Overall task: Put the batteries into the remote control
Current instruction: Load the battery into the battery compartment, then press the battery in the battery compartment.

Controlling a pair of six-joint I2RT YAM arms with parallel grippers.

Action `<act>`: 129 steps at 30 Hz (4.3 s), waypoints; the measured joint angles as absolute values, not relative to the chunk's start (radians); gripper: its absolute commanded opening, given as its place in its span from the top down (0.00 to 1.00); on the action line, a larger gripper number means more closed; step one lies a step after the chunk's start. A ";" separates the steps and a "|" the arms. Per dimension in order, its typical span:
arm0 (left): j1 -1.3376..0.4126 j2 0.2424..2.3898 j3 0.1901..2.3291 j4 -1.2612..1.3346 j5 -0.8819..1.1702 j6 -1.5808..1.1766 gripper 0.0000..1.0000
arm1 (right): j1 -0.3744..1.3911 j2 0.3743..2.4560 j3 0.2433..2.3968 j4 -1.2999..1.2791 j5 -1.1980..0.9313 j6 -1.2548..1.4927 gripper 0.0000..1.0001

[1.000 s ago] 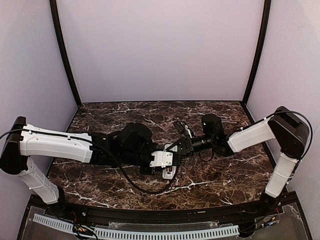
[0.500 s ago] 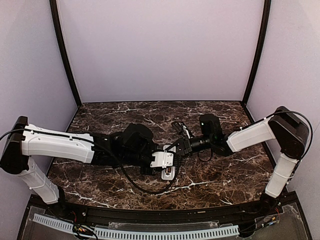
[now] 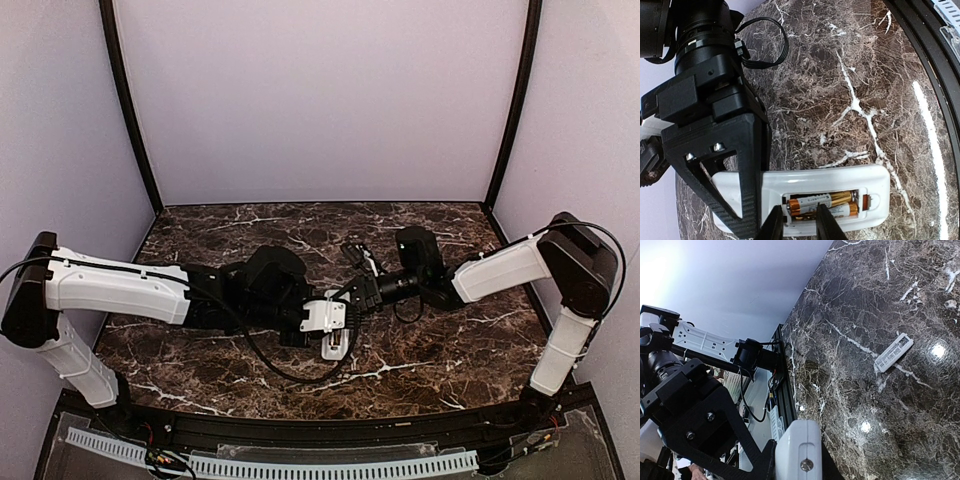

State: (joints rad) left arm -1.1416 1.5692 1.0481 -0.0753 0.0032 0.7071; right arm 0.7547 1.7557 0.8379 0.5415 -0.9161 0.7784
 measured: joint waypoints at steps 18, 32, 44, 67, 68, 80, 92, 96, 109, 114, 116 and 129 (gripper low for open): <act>-1.136 1.584 1.049 -0.077 0.004 0.718 0.81 | 0.759 1.756 0.842 0.513 -0.915 0.764 1.00; -1.136 1.597 1.070 -0.112 0.023 0.736 0.81 | 0.759 1.756 0.844 0.504 -0.906 0.758 1.00; -1.135 1.624 1.109 -0.160 0.029 0.754 0.87 | 0.759 1.756 0.849 0.472 -0.900 0.749 1.00; -1.145 1.687 1.155 -0.204 -0.015 0.744 0.92 | 0.758 1.758 0.853 0.401 -0.862 0.738 1.00; -1.148 1.693 1.161 -0.208 -0.021 0.743 0.92 | 0.758 1.760 0.853 0.400 -0.861 0.738 1.00; -1.190 1.739 1.191 -0.215 -0.152 0.692 0.97 | 0.755 1.768 0.854 0.400 -0.843 0.754 1.00; -1.205 1.726 1.110 -0.112 -0.192 0.657 0.95 | 0.743 1.768 0.854 0.419 -0.816 0.749 1.00; -1.205 1.692 1.087 -0.083 -0.208 0.642 0.92 | 0.739 1.765 0.854 0.451 -0.830 0.754 1.00; -1.195 1.428 0.950 0.094 -0.289 0.482 0.45 | 0.714 1.662 0.850 0.500 -0.905 0.758 1.00; -1.174 1.354 0.897 0.157 -0.292 0.334 0.40 | 0.712 1.636 0.847 0.501 -0.905 0.748 1.00; -1.165 1.351 0.887 0.170 -0.281 0.266 0.40 | 0.712 1.623 0.843 0.502 -0.905 0.742 1.00; -1.094 1.470 0.894 0.239 -0.060 -0.165 0.45 | 0.712 1.576 0.830 0.545 -0.889 0.725 1.00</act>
State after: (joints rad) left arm -1.0939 1.4700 0.8940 0.2390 -0.0605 -0.1654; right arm 0.7116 1.5757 0.8295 0.5453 -0.8894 0.7254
